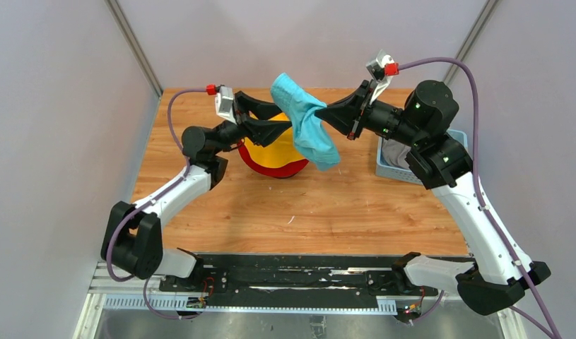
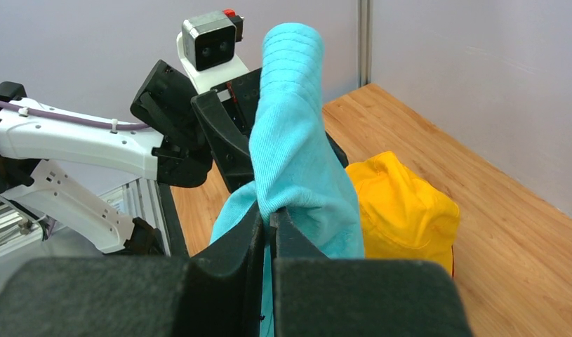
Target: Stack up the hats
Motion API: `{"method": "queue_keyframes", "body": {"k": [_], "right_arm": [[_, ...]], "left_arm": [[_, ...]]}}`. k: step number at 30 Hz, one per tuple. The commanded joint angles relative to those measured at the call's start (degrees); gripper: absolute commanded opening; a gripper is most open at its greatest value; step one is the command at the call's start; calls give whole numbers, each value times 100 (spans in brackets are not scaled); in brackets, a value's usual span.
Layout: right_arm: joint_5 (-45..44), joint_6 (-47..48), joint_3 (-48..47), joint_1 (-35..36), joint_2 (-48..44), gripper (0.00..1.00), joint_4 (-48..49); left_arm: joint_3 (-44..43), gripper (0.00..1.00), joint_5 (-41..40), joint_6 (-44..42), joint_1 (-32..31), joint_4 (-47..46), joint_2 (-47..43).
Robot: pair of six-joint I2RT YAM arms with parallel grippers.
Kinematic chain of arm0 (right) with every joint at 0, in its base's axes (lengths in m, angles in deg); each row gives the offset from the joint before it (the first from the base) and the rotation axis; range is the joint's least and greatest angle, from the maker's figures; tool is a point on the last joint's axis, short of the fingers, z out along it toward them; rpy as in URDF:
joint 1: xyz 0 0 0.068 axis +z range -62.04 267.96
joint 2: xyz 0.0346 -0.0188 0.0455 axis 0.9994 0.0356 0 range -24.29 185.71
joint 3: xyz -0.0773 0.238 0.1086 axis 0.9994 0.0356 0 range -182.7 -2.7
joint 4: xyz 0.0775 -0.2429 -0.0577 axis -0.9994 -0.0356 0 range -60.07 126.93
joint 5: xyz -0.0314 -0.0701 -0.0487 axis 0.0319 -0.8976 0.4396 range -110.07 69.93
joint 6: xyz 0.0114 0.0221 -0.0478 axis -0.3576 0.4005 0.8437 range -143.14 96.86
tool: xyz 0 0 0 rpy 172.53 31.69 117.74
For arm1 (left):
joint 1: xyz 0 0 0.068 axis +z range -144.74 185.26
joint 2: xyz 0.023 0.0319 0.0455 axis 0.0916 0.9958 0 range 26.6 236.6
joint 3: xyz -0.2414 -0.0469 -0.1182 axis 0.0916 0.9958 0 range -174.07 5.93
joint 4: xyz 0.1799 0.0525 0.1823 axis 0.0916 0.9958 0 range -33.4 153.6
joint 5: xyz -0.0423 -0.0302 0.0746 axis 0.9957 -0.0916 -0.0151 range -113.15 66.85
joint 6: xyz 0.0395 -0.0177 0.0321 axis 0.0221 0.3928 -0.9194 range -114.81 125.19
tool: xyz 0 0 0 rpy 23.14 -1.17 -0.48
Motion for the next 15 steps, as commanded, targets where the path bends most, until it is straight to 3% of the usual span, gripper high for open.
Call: {"method": "queue_keyframes", "body": {"k": [1, 7, 12, 15], "right_arm": [[-12, 159, 48, 81, -109, 1, 44], [-515, 369, 53, 82, -99, 1, -130], [-1200, 613, 19, 72, -77, 1, -353], [-1485, 744, -12, 67, -27, 1, -431]], "left_arm": [[-191, 55, 542, 783, -36, -1417, 308], [-306, 13, 768, 1425, -31, -2089, 599], [-73, 8, 640, 1135, -2, -1567, 334], [97, 11, 363, 551, 18, -540, -95]]}}
